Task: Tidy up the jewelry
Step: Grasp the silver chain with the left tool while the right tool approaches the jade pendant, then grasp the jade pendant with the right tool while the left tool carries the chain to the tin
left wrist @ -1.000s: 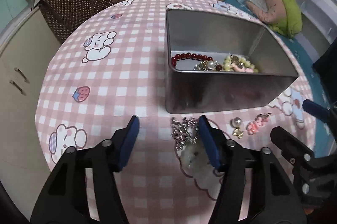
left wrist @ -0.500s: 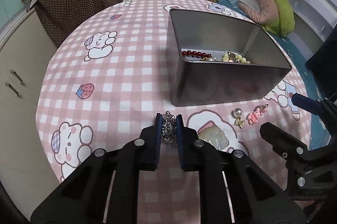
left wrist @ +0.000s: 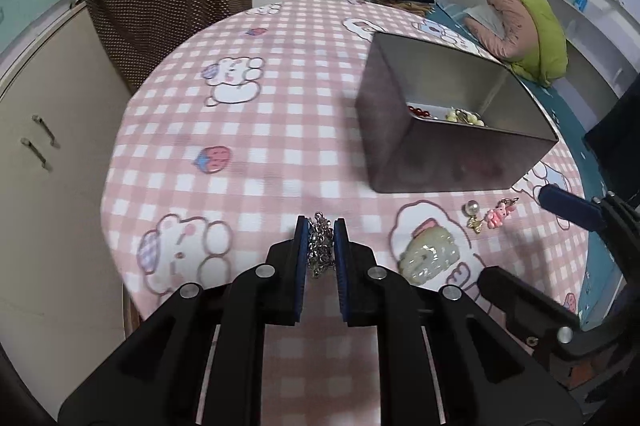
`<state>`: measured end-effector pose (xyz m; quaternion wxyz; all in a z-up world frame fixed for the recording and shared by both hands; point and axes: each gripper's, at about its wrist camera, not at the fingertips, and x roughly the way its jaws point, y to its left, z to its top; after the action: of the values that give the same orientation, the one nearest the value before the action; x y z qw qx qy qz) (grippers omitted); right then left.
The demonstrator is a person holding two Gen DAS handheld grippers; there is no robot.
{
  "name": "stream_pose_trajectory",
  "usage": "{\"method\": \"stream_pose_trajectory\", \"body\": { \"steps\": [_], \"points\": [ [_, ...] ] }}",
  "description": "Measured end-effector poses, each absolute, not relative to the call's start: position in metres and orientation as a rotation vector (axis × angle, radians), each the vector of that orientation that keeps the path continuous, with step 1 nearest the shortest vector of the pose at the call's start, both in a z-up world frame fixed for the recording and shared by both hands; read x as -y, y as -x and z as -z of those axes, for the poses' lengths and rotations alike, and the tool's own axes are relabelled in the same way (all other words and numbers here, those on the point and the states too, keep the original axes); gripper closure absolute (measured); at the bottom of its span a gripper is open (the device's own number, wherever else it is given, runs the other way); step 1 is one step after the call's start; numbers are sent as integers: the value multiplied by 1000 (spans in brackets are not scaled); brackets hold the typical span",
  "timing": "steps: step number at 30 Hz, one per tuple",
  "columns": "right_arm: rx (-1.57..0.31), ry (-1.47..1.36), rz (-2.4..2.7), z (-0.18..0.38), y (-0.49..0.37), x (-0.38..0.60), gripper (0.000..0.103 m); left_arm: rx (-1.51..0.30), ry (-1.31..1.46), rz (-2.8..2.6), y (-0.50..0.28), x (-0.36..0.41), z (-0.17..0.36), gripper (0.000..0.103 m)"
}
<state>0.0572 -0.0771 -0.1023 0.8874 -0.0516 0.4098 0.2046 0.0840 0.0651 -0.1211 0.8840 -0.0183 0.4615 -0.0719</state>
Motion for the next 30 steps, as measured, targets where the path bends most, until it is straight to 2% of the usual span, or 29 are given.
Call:
{"method": "stream_pose_trajectory", "body": {
  "steps": [13, 15, 19, 21, 30],
  "points": [
    [-922, 197, -435, 130, -69, 38, 30, -936, 86, 120, -61, -101, 118, 90],
    [-937, 211, -432, 136, -71, 34, 40, -930, 98, 117, -60, -107, 118, 90],
    [-920, 227, -454, 137, -71, 31, 51, -914, 115, 96, -56, -117, 113, 90],
    [-912, 235, -462, 137, -70, 30, 61, -904, 124, 82, -55, -124, 111, 90],
    [-916, 188, -452, 132, -72, 44, 62, -907, 124, 53, -49, -132, 109, 90]
  ]
}}
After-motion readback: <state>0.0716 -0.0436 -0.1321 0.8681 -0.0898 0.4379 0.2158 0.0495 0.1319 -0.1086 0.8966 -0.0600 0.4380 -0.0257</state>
